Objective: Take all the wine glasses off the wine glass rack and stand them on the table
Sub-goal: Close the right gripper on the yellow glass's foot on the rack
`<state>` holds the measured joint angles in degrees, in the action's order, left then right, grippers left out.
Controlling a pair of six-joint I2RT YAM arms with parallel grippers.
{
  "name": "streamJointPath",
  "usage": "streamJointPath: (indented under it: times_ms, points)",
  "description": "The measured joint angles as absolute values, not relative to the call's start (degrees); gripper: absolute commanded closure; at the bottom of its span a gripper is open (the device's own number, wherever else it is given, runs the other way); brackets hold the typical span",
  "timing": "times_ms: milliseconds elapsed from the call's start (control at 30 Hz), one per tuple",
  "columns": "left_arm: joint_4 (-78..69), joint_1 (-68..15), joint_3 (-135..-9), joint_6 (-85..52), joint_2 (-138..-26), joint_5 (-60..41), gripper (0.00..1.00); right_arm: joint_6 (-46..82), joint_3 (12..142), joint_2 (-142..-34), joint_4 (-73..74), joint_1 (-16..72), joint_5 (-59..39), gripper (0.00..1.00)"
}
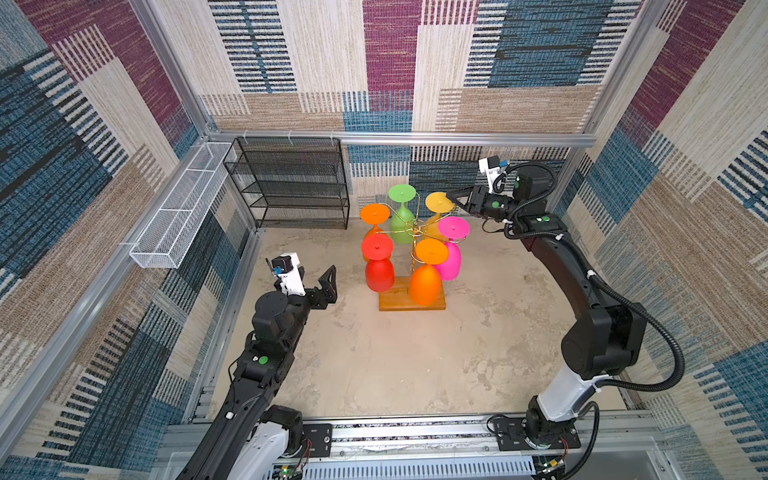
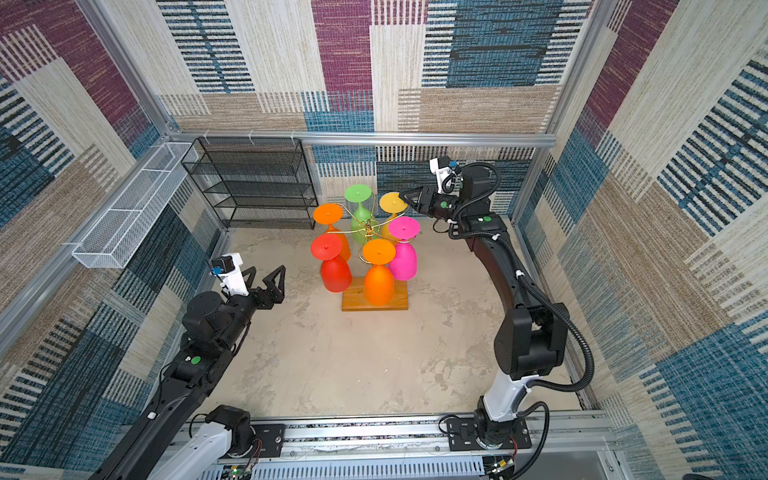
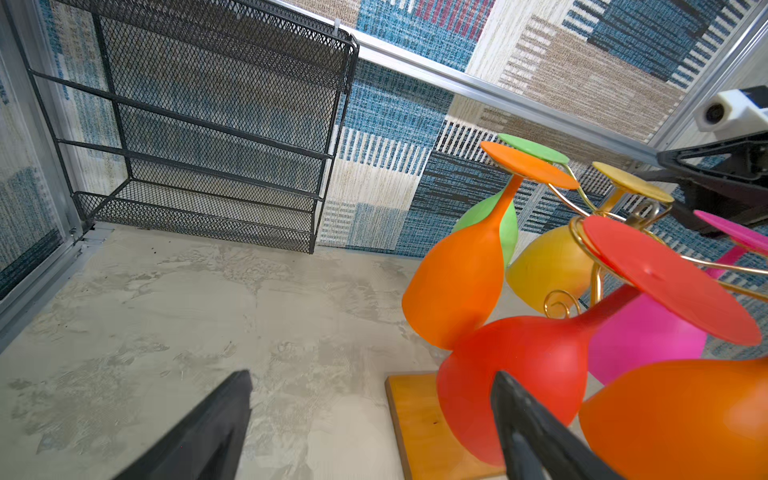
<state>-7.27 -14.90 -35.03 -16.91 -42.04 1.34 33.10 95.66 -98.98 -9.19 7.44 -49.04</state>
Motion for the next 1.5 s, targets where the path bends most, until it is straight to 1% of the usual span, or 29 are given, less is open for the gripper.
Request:
streamJointPath:
  times_ms: [133,233,733,1167,1400,1500]
  points:
    - [-7.2,-14.9,-35.0,-16.9,-42.2,1.4,0.08,33.1,95.5,-99.0,-8.8,7.4,-49.3,0.61]
    - [-7.2,-14.9,-34.9,-16.9,-42.2,1.4,0.08,33.1,95.3,-99.0,-8.4,7.5,-49.7,0.65]
    - [-7.2,-15.0,-34.9,-16.9,-42.3,1.4,0.08,33.1,96.0,-99.7,-8.5,7.8,-51.9,0.7]
    - [-7.2,-15.0,-34.9,-16.9,-42.8,1.6,0.08,33.1,98.0,-101.0,-10.9,7.8,-51.5,0.83]
    - [-7.2,-15.0,-34.7,-16.9,-42.4,1.6,0.08,34.4,98.9,-101.6,-12.3,7.9,-51.4,0.97]
    - [-7.3,-15.0,-34.7,-16.9,-42.2,1.6,0.08,34.7,99.4,-101.6,-12.8,7.9,-51.4,0.99]
